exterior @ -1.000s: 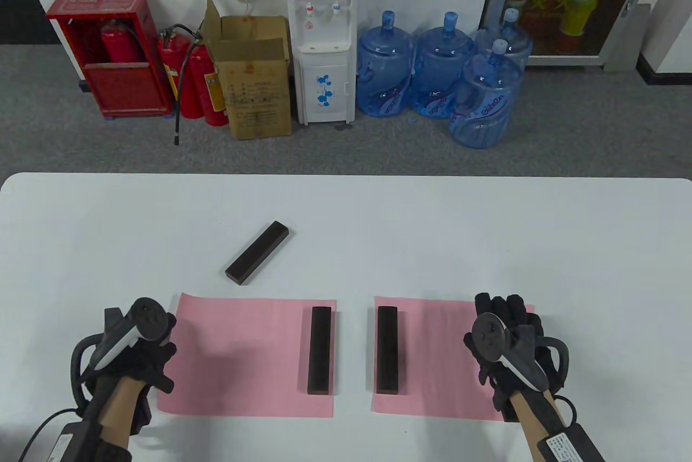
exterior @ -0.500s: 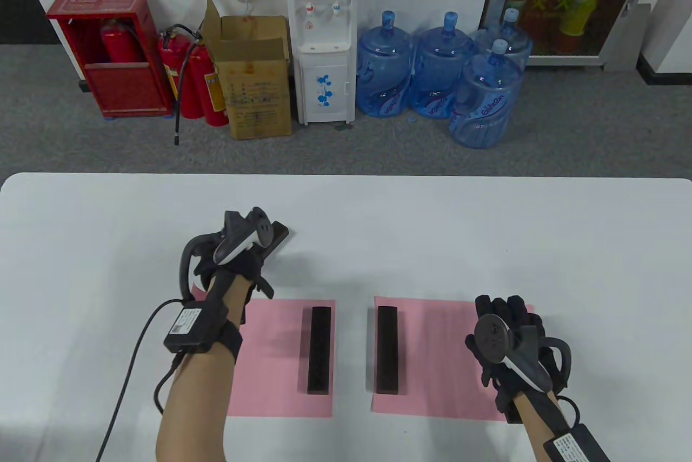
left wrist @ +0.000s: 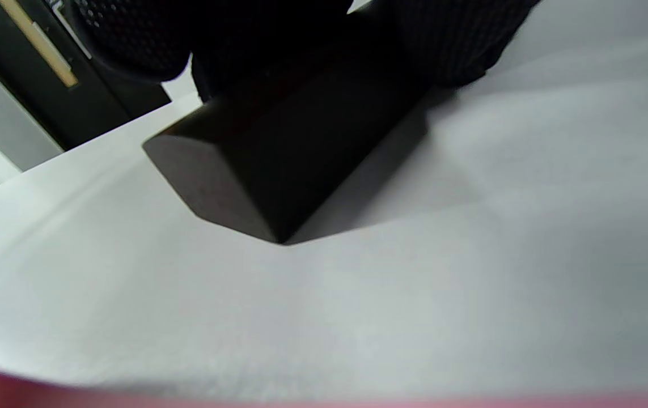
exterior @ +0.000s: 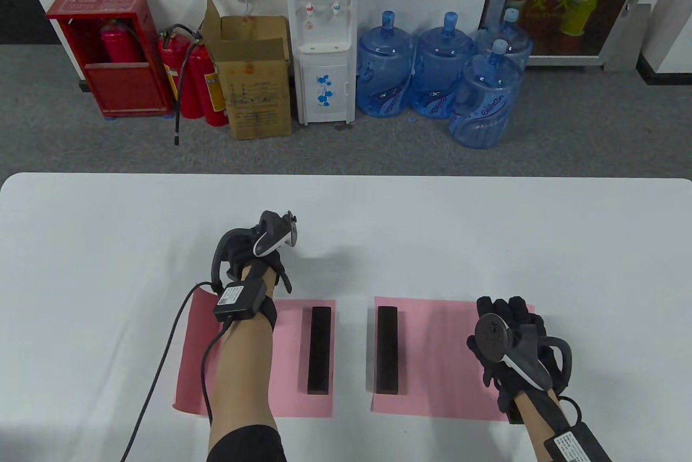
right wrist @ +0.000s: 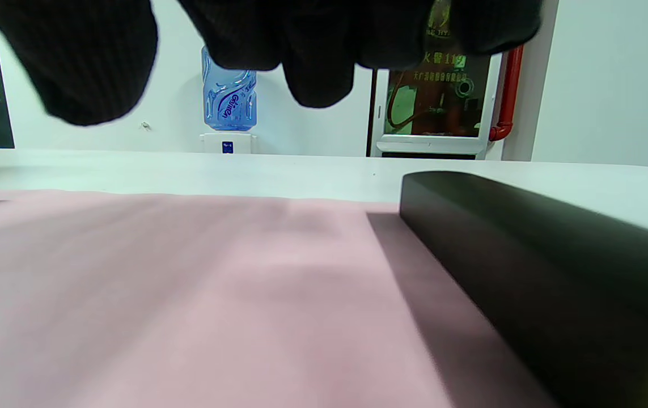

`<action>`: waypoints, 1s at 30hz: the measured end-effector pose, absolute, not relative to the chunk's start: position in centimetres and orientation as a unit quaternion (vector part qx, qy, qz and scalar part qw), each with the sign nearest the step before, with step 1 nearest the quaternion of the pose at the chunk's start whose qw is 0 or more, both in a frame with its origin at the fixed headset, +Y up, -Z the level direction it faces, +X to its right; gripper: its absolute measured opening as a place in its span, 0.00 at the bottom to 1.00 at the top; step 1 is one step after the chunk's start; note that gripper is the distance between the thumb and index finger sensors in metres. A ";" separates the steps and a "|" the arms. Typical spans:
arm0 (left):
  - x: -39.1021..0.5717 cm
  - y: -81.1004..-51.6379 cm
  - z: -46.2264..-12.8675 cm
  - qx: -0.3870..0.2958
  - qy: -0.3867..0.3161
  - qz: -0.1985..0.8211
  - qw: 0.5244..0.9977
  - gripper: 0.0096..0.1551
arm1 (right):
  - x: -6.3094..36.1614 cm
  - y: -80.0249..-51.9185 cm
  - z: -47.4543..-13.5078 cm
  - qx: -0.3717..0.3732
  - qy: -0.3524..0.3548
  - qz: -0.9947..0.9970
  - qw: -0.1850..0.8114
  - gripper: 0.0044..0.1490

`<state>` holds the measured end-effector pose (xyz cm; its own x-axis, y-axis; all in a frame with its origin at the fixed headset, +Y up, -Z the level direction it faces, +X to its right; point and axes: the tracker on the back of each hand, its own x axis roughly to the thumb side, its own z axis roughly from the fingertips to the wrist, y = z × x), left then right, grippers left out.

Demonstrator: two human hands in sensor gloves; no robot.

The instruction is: Unroll papers and secure with paperweights

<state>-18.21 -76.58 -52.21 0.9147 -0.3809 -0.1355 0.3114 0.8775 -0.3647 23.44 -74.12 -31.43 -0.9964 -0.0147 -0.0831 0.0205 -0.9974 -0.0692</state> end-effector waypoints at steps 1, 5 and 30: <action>-18.3 -76.7 -52.1 -0.165 0.100 -0.174 0.965 0.47 | 23.4 -74.1 -31.4 0.042 0.035 -0.998 0.010 0.51; -18.6 -75.6 -51.1 -0.146 0.093 -0.159 0.972 0.47 | 23.4 -73.9 -31.3 0.044 0.037 -0.998 0.010 0.52; -25.9 -71.6 -34.6 -0.145 0.078 -0.093 0.982 0.31 | 23.2 -73.9 -31.3 0.026 0.033 -0.999 -0.009 0.52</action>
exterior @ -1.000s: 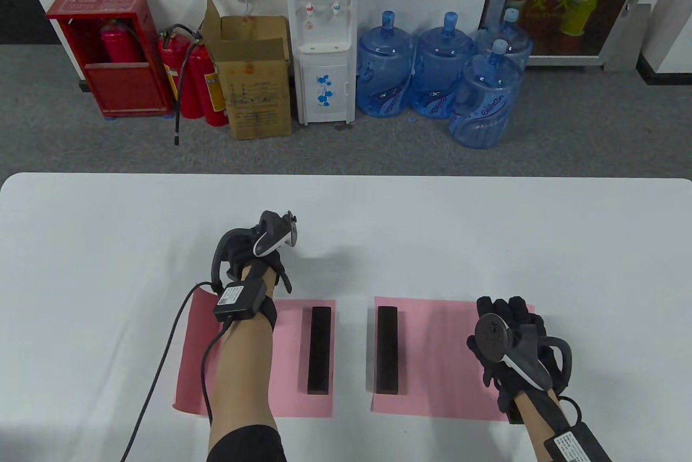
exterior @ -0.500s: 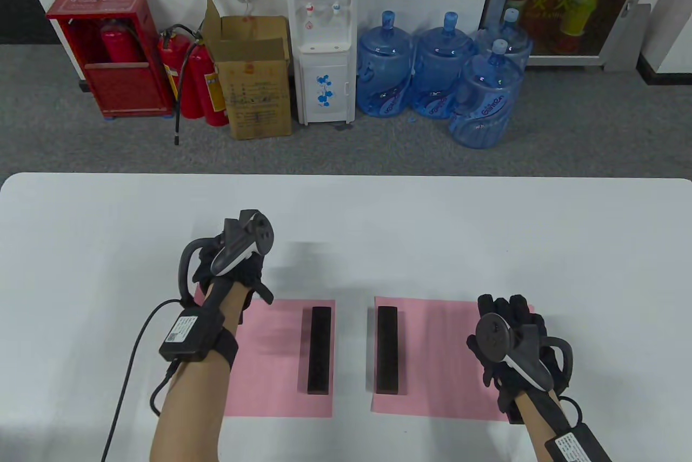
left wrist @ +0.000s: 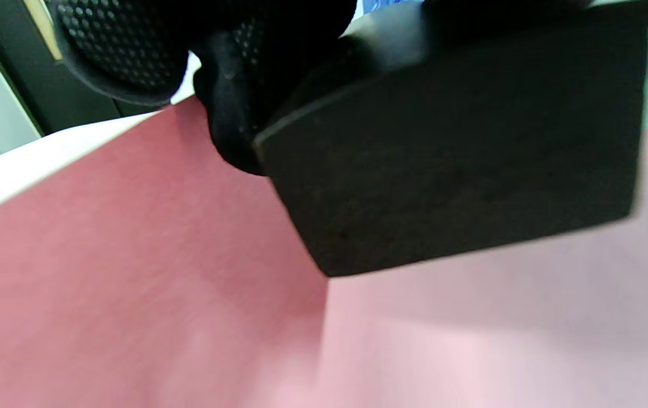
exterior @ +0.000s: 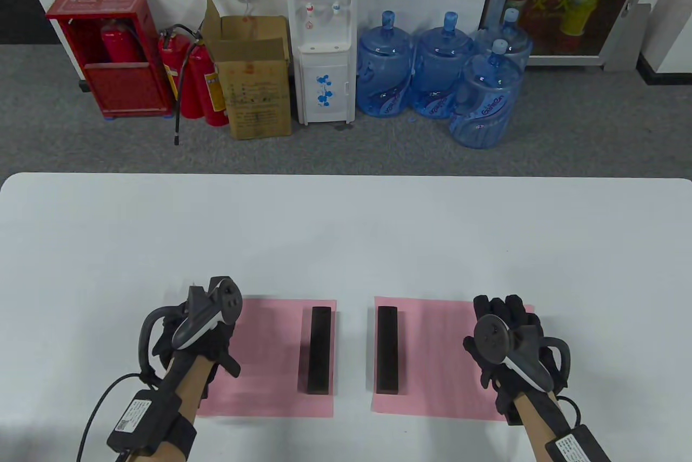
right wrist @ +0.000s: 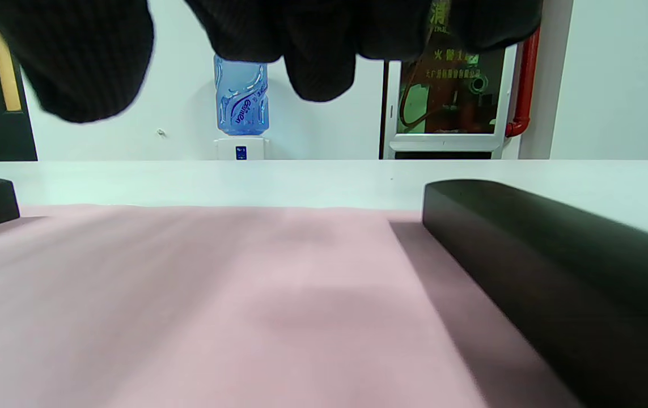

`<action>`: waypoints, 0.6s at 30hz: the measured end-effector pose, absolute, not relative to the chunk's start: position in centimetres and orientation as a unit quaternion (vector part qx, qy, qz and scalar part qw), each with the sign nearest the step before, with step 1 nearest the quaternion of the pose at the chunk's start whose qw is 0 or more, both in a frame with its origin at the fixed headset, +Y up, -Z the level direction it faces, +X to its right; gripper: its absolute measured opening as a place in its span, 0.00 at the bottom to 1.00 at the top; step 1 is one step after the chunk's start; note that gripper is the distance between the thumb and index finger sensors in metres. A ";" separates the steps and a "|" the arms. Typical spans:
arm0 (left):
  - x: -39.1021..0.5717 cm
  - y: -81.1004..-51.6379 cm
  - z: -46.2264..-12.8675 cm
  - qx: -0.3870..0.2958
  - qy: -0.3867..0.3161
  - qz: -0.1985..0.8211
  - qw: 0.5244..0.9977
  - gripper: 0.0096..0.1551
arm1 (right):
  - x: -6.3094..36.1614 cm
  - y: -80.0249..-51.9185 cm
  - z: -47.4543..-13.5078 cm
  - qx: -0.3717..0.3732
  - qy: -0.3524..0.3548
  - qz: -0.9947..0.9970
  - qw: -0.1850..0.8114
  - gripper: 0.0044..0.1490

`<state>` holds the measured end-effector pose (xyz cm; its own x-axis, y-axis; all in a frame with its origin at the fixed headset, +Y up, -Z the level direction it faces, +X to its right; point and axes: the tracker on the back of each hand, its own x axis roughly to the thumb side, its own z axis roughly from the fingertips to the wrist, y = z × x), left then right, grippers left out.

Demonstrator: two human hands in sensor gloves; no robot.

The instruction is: Unroll papers and secure with paperweights

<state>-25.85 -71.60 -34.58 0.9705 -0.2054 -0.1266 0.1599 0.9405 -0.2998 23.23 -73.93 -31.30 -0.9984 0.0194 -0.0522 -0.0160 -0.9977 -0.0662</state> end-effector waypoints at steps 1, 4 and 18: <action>-26.1 -71.9 -34.5 -0.147 0.081 -0.100 0.981 0.32 | 23.3 -74.0 -31.3 -0.027 -0.031 0.999 0.010 0.52; -27.0 -73.1 -34.2 -0.171 0.095 -0.119 0.973 0.32 | 23.5 -74.2 -31.4 -0.031 -0.020 0.999 0.013 0.52; -29.2 -75.8 -33.7 -0.215 0.122 -0.145 0.958 0.32 | 23.8 -74.6 -31.6 -0.040 0.004 0.999 0.011 0.52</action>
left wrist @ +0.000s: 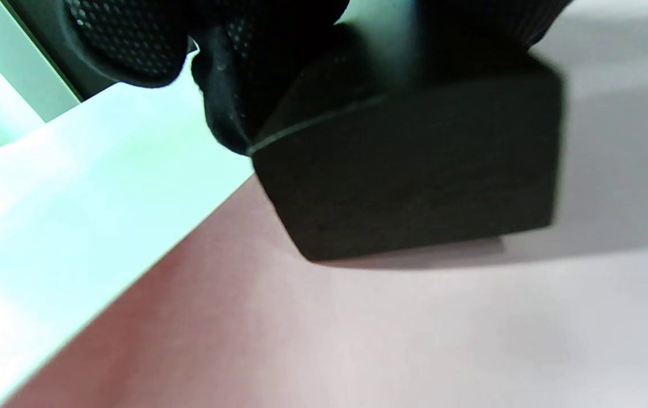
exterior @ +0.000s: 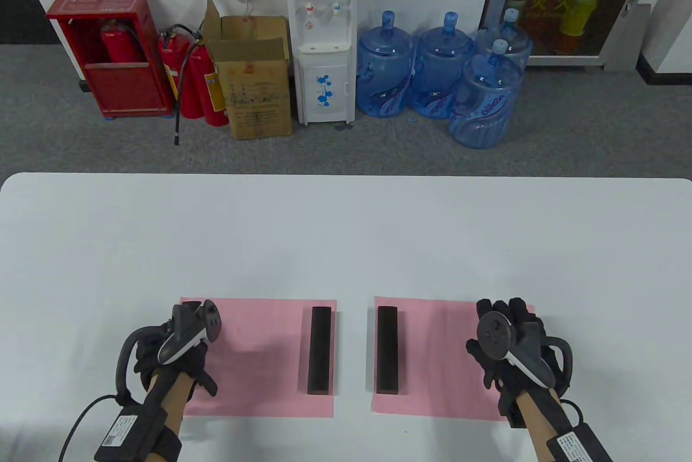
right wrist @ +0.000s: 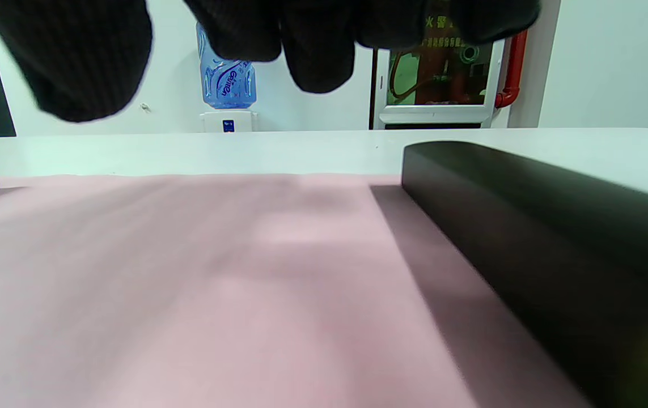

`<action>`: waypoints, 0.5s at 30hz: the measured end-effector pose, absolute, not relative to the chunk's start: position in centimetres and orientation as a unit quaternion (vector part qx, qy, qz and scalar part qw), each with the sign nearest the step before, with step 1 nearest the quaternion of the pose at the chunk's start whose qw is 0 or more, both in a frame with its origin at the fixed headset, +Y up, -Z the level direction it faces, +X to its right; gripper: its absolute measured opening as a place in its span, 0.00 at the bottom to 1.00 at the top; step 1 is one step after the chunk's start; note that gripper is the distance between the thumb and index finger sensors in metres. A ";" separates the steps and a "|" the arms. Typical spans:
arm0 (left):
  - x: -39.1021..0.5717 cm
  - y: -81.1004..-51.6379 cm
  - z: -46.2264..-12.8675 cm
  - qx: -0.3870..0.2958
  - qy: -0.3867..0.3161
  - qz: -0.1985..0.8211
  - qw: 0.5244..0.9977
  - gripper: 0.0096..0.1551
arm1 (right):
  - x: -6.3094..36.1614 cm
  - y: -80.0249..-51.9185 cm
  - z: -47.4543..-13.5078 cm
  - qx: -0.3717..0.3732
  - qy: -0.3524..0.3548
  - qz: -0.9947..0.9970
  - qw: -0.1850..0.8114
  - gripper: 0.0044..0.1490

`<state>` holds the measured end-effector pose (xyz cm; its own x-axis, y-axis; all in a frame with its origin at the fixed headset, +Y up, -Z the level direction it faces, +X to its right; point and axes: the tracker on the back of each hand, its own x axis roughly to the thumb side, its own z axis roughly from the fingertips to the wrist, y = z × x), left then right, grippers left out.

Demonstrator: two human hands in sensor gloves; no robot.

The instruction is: Unroll papers and secure with paperweights

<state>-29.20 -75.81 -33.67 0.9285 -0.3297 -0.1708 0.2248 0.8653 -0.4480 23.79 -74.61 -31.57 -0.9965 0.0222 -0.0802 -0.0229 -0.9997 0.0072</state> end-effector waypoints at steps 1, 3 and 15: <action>-29.1 -75.9 -33.6 -0.220 0.123 -0.149 0.956 0.33 | 23.8 -74.6 -31.6 -0.040 0.005 0.999 0.011 0.52; -29.0 -75.9 -33.4 -0.225 0.122 -0.162 0.953 0.34 | 23.8 -74.6 -31.6 -0.039 0.005 0.999 0.010 0.52; -25.5 -70.0 -31.1 -0.120 0.051 -0.055 0.990 0.42 | 23.7 -74.6 -31.5 -0.037 0.017 0.999 0.009 0.52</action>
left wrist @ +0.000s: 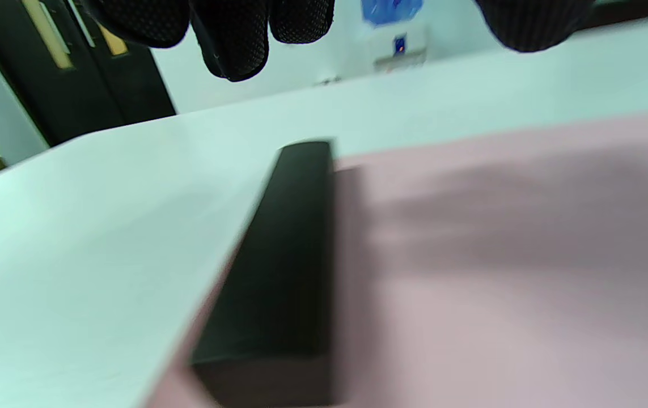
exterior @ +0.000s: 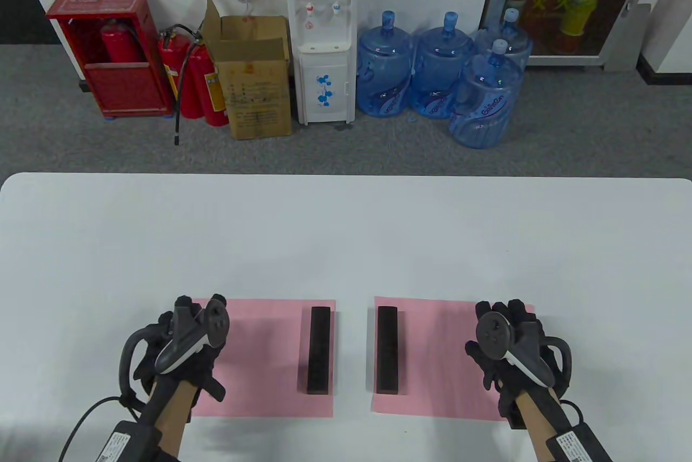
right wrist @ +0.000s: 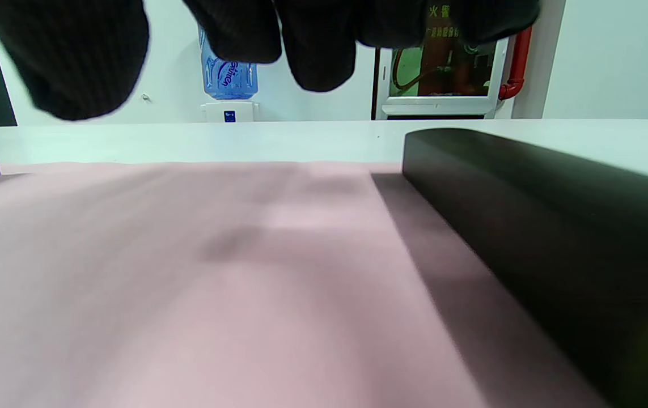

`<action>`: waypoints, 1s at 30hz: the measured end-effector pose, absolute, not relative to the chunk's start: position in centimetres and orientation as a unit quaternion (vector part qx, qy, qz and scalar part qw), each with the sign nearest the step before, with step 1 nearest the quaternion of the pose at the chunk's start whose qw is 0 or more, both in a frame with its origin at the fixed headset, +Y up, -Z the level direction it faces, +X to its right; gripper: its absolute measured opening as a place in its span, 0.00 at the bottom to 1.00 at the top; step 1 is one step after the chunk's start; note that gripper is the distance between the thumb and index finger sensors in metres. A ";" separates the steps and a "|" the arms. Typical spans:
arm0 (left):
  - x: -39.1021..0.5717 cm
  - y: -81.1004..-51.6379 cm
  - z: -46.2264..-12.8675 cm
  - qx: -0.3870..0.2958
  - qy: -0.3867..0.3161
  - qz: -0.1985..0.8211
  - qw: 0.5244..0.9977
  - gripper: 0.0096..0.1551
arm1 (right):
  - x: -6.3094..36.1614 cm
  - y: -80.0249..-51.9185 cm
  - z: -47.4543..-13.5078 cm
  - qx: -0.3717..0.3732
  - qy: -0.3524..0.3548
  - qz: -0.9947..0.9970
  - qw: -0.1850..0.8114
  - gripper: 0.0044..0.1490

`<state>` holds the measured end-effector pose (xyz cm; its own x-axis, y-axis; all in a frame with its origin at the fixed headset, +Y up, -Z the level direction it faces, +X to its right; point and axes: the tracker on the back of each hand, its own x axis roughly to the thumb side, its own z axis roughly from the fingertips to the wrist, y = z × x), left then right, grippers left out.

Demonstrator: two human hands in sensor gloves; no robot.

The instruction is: Unroll papers and secure with paperweights

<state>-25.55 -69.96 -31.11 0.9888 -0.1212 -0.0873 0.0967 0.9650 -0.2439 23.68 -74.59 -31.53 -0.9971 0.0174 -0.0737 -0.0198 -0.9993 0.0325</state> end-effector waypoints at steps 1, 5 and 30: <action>-25.0 -69.8 -30.9 -0.113 0.041 -0.034 0.992 0.42 | 23.7 -74.6 -31.5 -0.036 0.017 0.999 0.009 0.52; -22.3 -70.5 -30.5 -0.077 0.003 0.053 0.996 0.41 | 23.3 -74.6 -31.5 -0.027 0.018 0.999 0.003 0.52; -22.3 -74.9 -30.9 -0.114 -0.032 0.045 0.992 0.40 | 23.3 -75.7 -31.7 -0.038 0.039 0.999 0.001 0.51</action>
